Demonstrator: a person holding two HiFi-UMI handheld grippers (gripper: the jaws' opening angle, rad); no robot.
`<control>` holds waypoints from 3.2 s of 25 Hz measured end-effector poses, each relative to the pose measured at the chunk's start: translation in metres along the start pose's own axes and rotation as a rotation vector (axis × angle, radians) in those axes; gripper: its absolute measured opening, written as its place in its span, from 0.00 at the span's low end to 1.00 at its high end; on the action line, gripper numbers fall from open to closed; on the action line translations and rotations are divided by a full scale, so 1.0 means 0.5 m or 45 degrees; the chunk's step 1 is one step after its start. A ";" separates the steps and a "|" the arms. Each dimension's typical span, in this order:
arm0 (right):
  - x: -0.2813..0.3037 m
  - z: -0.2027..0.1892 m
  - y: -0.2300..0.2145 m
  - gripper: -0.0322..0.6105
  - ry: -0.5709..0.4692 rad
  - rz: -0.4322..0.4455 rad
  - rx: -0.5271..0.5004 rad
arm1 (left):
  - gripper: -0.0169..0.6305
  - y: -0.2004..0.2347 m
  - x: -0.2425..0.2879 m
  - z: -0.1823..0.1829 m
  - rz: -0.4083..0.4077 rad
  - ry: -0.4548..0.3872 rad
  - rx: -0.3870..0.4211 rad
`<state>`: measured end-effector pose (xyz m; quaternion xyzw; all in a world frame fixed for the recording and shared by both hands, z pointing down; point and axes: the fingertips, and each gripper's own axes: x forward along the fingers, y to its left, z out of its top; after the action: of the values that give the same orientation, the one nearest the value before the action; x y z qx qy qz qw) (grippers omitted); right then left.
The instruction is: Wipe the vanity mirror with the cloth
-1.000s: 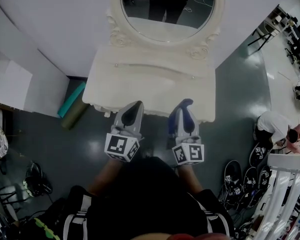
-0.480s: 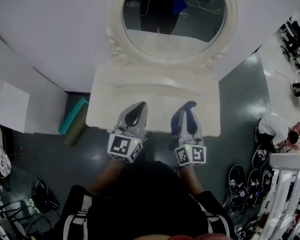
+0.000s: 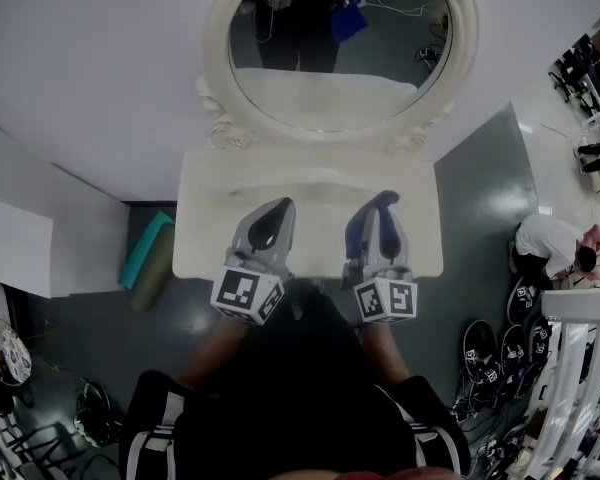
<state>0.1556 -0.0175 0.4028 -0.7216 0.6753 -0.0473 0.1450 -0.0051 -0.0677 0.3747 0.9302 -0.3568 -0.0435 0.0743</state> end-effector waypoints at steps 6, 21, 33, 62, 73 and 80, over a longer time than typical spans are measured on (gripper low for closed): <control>0.083 0.019 -0.060 0.11 -0.040 -0.002 0.011 | 0.04 0.016 0.071 0.010 0.027 -0.016 -0.008; 0.299 0.104 -0.172 0.11 -0.147 -0.017 0.003 | 0.04 0.058 0.218 0.061 0.040 -0.050 -0.012; 0.434 0.171 -0.258 0.11 -0.276 -0.097 0.033 | 0.04 0.086 0.320 0.071 0.024 -0.054 -0.008; 0.538 0.269 -0.282 0.11 -0.531 -0.062 0.038 | 0.04 0.127 0.387 0.036 0.041 -0.031 -0.055; 0.559 0.380 -0.216 0.11 -0.584 -0.019 -0.042 | 0.04 0.137 0.354 0.053 0.051 -0.060 -0.062; 0.574 0.425 -0.171 0.11 -0.575 0.004 -0.092 | 0.04 0.146 0.327 0.052 0.062 -0.052 -0.060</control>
<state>0.3180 -0.2662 0.1871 -0.7176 0.6280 0.1401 0.2665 0.0647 -0.2335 0.3569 0.9182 -0.3795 -0.0690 0.0899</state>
